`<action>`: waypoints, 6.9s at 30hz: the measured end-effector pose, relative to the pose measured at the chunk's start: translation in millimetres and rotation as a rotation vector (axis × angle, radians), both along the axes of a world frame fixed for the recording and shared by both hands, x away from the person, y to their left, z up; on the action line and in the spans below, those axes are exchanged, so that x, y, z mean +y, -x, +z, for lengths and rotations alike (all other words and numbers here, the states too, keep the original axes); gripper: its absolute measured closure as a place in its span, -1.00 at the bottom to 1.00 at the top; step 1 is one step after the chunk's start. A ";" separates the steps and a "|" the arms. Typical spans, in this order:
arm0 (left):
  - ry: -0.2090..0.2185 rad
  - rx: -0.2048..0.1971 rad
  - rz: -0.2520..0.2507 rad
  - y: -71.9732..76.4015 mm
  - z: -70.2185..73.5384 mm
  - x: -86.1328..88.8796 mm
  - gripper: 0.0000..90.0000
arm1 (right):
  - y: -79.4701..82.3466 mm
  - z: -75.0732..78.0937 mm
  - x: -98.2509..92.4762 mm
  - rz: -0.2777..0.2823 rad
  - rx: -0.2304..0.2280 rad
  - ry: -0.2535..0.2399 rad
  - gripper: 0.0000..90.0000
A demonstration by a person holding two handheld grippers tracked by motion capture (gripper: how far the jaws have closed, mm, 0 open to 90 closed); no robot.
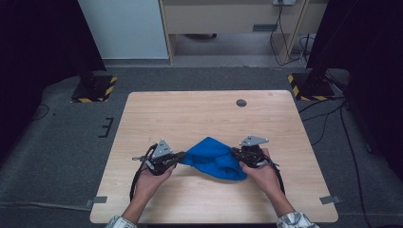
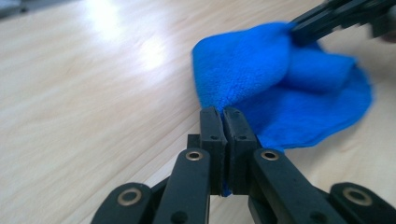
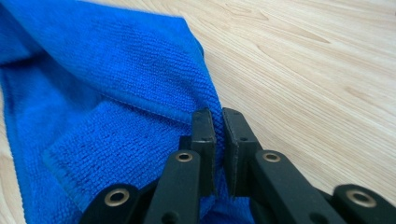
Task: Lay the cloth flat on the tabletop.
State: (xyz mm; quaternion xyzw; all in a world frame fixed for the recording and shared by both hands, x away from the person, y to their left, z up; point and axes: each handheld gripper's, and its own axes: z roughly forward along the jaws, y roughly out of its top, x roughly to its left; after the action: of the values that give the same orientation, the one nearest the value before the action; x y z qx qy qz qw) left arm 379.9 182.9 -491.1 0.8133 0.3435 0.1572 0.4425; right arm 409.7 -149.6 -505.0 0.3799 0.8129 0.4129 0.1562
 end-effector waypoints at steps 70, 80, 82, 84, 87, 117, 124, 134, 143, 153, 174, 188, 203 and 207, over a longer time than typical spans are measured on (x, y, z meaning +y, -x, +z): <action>-0.057 0.006 0.060 -3.7 -14.5 -14.7 0.89 | 20.5 -9.7 22.2 -0.049 0.037 -0.006 0.36; 0.026 -0.039 0.216 -11.4 -5.1 25.7 0.91 | 21.8 -11.2 23.2 -0.057 0.038 0.023 0.10; 0.029 -0.037 0.231 -12.6 -5.2 31.0 0.91 | 21.4 -11.6 23.0 -0.060 0.040 0.029 0.05; 0.029 -0.038 0.241 -13.0 -4.9 35.0 0.92 | 21.1 -11.9 22.8 -0.068 0.040 0.034 0.00; 0.031 -0.042 0.248 -13.1 -4.1 37.4 0.92 | 19.7 -12.9 21.3 -0.067 0.042 0.043 -0.04; 0.113 -0.086 0.279 -4.6 15.0 46.9 0.93 | 23.6 28.9 3.0 0.030 -0.013 -0.042 0.98; 0.122 -0.111 0.226 2.1 37.4 32.4 0.93 | 27.7 83.0 -18.4 0.043 -0.077 -0.043 0.98; 0.021 0.011 0.288 -18.5 3.8 48.1 0.93 | -27.6 26.9 14.4 0.049 0.044 0.066 0.97; -0.021 0.060 0.333 -26.5 -14.0 67.4 0.94 | -37.2 2.4 30.2 0.023 0.074 0.023 0.94; -0.053 0.067 0.312 -26.9 -18.3 61.8 0.93 | -24.9 -7.3 18.5 0.004 0.091 -0.091 0.68; -0.077 0.102 0.325 -30.3 -28.2 65.9 0.93 | -16.8 -15.9 29.6 0.055 0.121 -0.198 0.36; -0.019 0.056 0.333 -26.6 -16.2 69.1 0.94 | -10.2 3.8 19.2 0.059 0.061 -0.169 0.82; 0.031 0.013 0.328 -22.6 -3.3 66.7 0.94 | -12.9 7.8 17.7 0.045 0.051 -0.162 0.55; 0.020 0.031 0.345 -24.6 -7.3 70.9 0.94 | -11.7 6.0 20.4 0.041 0.050 -0.150 0.44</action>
State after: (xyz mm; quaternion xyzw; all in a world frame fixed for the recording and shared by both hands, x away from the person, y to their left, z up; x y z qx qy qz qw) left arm 404.5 253.8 -498.4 0.7401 0.4864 0.2149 0.4117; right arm 421.4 -129.1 -498.9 0.3841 0.7909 0.4661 0.0983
